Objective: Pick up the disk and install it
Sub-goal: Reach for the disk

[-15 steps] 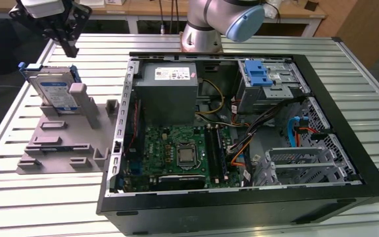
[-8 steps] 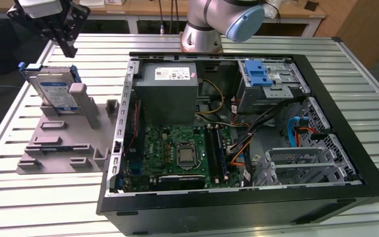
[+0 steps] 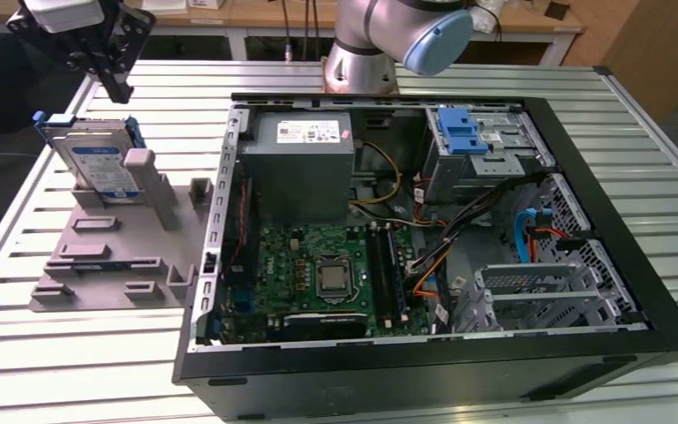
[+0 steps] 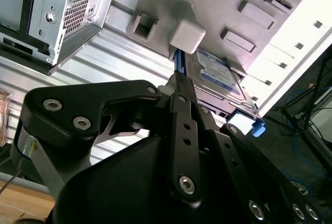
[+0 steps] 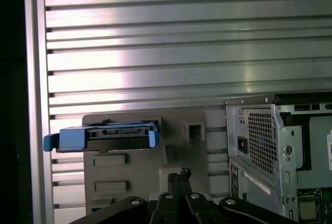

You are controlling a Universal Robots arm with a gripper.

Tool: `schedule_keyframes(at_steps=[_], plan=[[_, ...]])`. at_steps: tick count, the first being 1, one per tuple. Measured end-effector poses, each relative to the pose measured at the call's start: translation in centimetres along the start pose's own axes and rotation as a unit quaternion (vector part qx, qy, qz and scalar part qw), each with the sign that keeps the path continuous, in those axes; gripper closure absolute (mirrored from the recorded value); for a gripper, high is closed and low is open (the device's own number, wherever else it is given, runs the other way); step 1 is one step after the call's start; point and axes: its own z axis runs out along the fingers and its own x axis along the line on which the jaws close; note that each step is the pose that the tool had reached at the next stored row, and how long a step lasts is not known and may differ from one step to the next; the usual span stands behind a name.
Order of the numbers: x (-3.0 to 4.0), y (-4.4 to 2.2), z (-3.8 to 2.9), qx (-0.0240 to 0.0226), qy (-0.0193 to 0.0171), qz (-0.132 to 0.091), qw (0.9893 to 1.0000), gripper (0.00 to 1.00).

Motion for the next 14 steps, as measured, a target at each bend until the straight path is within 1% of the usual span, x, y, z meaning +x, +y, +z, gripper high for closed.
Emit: schedule_keyframes(at_steps=[7, 8, 14], plan=[[0.70, -0.02, 0.06, 0.0000, 0.0000, 0.000, 1.0000, 0.89], [1.05, -0.03, 0.08, 0.0000, 0.0001, 0.000, 1.0000, 0.89], [1.11, -0.03, 0.08, 0.0000, 0.0001, 0.000, 1.0000, 0.89]])
